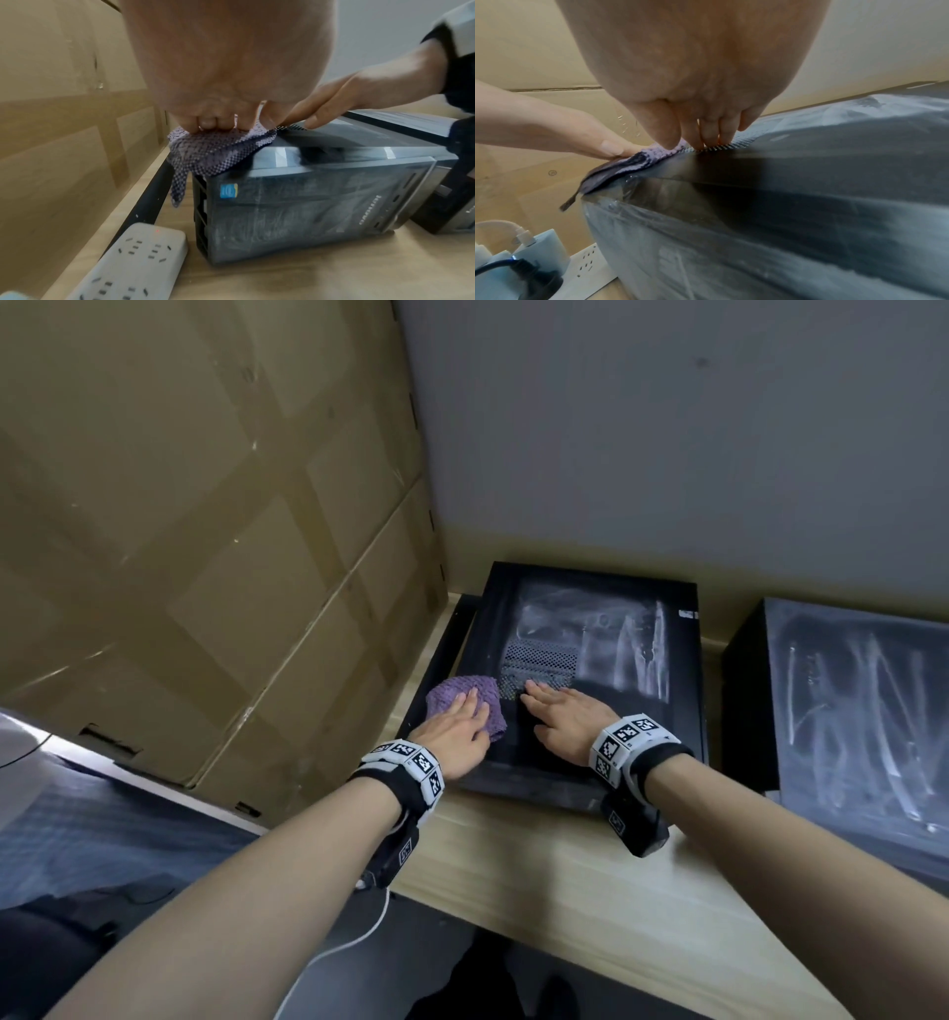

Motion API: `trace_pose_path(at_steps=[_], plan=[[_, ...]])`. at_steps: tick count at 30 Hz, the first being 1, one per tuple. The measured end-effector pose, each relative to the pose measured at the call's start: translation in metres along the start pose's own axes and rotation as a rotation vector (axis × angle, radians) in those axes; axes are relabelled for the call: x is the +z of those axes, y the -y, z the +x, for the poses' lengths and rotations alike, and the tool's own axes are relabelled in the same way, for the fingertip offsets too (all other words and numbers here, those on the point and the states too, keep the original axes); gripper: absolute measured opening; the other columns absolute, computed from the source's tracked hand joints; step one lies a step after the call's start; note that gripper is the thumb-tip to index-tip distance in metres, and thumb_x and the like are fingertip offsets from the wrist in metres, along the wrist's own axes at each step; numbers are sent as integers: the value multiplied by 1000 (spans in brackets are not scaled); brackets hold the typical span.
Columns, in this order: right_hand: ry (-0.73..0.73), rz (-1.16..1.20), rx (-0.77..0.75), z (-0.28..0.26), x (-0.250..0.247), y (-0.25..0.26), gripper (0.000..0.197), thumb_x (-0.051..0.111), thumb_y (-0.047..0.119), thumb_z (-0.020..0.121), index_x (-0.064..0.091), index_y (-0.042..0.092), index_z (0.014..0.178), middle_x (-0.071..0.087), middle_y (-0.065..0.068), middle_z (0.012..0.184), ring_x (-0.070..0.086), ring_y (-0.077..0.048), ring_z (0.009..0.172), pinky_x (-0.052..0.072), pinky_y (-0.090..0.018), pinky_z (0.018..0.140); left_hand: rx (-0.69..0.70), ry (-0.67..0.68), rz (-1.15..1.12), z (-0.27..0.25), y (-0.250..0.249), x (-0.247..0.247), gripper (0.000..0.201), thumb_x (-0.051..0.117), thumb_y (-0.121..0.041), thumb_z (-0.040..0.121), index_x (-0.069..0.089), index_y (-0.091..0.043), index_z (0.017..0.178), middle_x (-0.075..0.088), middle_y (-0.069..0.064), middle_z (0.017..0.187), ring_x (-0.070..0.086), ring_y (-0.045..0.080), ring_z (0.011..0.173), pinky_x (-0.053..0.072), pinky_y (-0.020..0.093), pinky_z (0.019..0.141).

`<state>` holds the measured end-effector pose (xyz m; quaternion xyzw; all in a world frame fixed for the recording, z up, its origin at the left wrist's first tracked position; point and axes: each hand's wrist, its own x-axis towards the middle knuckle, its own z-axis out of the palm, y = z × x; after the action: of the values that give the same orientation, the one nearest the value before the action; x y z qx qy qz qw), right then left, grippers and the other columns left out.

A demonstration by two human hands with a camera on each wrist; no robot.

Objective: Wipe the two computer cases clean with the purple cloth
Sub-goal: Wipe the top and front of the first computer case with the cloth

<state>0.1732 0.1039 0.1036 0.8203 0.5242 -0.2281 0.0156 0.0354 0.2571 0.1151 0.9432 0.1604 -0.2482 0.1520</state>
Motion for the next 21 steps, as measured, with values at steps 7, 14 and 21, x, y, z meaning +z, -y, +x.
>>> trace_pose_path(at_steps=[7, 14, 21], plan=[[-56, 37, -16, 0, 1, -3, 62, 37, 25, 100, 15, 15, 157, 5, -3, 165, 6, -13, 152, 5, -29, 120, 70, -12, -21, 65, 12, -30, 57, 23, -26, 102, 7, -13, 156, -11, 4, 162, -9, 17, 150, 5, 39, 122], [-184, 184, 14, 5, -19, -22, 56, 45, 12, 92, 46, 28, 146, 41, 11, 153, 39, -11, 140, 34, -27, 109, 140, 12, -5, 140, 24, -69, 59, 26, -18, 101, 2, -12, 155, -12, 6, 162, -10, 19, 150, 0, 40, 122], [-126, 163, 128, 19, -22, -32, 56, 43, 16, 89, 50, 34, 142, 43, 12, 151, 41, -10, 140, 45, -39, 107, 201, -13, 20, 195, 34, -108, 61, 25, -7, 99, 5, -15, 156, -10, 5, 162, -9, 19, 150, 1, 36, 122]])
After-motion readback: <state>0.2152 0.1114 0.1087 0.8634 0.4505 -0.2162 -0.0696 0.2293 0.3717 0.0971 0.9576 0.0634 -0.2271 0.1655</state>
